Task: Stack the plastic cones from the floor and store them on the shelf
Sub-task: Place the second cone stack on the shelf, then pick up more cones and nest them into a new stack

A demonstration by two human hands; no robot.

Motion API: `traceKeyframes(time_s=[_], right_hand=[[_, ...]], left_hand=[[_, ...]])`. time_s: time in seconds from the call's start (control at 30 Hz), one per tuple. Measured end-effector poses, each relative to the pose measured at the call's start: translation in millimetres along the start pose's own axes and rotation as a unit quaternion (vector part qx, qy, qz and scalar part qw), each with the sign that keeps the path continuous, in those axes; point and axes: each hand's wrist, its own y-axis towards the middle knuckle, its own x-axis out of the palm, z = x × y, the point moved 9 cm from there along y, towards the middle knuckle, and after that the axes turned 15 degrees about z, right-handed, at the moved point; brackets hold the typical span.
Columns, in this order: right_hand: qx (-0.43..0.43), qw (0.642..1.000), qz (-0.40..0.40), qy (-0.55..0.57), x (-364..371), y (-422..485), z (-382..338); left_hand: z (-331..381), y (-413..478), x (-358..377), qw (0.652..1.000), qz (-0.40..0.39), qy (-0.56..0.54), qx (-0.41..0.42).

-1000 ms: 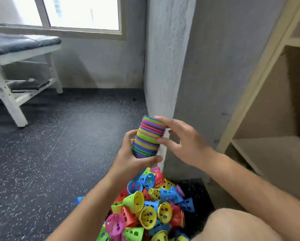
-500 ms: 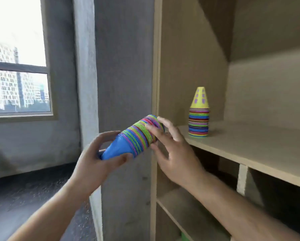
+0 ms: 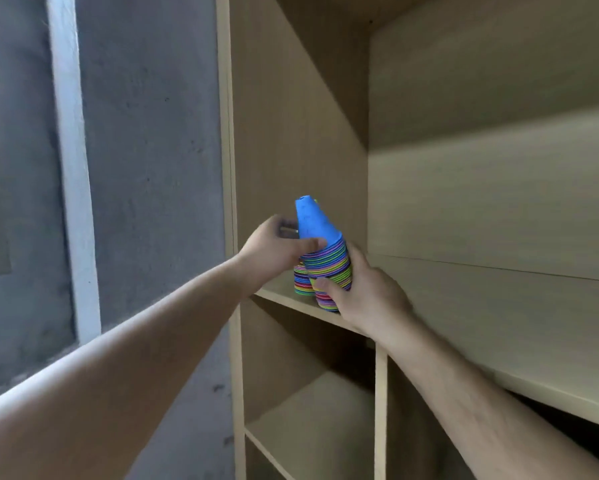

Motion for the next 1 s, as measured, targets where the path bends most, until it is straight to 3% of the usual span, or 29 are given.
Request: traceKeyframes(time_s=[0.17, 0.37, 0.7, 0.8, 0.9, 1.0], right_hand=[[0.058, 0.998, 0.028, -0.019, 4.2, 10.4, 10.6], [0.029, 0.997, 0.020, -0.073, 19.3, 22.5, 2.0], [0.070, 0.993, -0.037, -0.088, 57.1, 29.4, -2.8], [-0.036, 0.992, 0.025, -0.115, 44.4, 16.0, -25.8], [-0.159, 0.984, 0.079, -0.012, 39.4, -13.2, -61.6], [-0.196, 0.974, -0.029, 0.112, 76.1, -57.6, -82.5]], left_hand=[[-10.7, 5.9, 39.8, 0.991, -0.031, 0.099, 0.088], [-50.6, 7.2, 44.2, 0.971, 0.021, 0.165, 0.169], [-81.1, 27.5, 52.3, 0.967, -0.030, 0.205, 0.149], [-80.3, 18.8, 29.2, 0.960, -0.014, 0.218, 0.173], [-85.0, -9.8, -8.1, 0.940, 0.000, 0.262, 0.219], [-109.0, -52.4, -58.8, 0.907, 0.023, 0.338, 0.251]])
